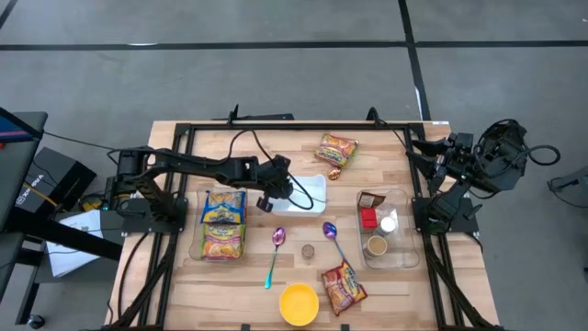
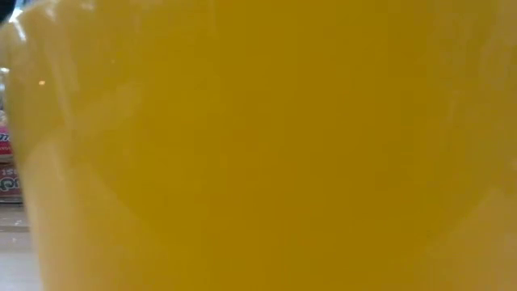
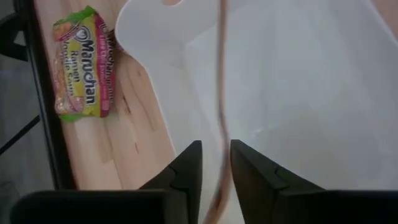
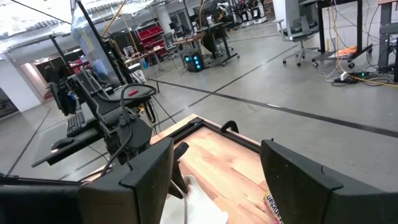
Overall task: Pick & Place Food Item
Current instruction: Put the left gold spoon into the white bin, then put the left violet spoon into the white bin
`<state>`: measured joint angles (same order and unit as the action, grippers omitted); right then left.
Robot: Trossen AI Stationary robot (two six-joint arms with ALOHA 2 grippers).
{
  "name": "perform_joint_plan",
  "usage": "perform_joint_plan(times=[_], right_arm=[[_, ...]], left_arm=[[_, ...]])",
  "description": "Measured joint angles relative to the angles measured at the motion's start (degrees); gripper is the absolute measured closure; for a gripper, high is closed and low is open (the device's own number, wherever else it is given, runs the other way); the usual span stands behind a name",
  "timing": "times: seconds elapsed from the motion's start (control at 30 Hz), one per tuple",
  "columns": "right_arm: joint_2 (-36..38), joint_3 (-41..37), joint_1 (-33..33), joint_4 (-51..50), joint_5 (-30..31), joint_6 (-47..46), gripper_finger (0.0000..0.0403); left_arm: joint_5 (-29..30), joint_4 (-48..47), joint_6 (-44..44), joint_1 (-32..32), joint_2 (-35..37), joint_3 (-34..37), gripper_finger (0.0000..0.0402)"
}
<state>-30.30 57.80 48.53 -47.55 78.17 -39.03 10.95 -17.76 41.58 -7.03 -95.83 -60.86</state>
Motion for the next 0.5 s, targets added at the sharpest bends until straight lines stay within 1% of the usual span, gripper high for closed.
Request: perform_joint_plan(times=[0.27, 0.5], right_arm=[[0.0, 0.01, 0.01, 0.02, -0.09, -0.02, 0.0168], [0.0, 0.02, 0.01, 0.02, -0.11, -0.02, 0.0168]], left_arm=[[0.28, 0.34, 0.0, 0.0, 0.07, -0.02, 0.0281], [1.51, 2.42, -0.02, 0.74, 0.09, -0.02, 0.0258]])
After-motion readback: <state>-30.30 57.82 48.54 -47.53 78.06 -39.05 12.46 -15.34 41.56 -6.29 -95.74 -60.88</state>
